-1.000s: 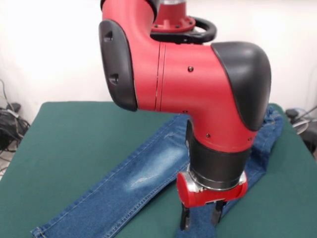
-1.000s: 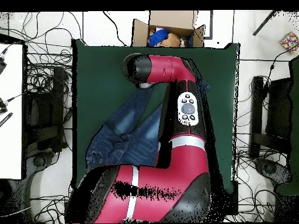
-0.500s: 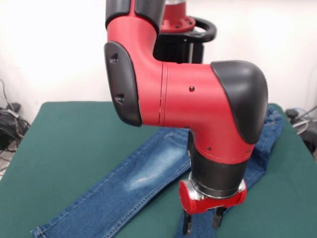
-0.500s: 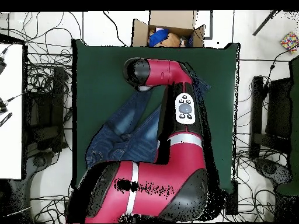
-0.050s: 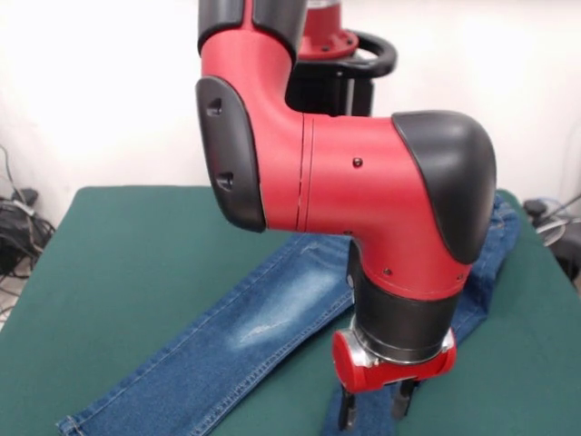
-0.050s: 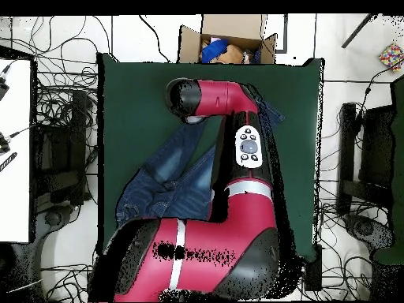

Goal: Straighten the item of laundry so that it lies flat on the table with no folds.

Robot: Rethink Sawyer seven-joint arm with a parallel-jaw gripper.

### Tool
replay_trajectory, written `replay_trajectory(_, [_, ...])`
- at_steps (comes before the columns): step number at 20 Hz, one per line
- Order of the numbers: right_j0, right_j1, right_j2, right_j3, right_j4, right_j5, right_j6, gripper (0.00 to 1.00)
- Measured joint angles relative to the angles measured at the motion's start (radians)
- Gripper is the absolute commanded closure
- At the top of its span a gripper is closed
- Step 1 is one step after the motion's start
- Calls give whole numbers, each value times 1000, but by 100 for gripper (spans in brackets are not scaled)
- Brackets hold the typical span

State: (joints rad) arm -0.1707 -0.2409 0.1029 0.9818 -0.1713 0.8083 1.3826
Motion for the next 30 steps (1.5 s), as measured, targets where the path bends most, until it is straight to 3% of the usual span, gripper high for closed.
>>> replay_trajectory(30, [29, 76, 0, -14, 31, -59, 0, 0])
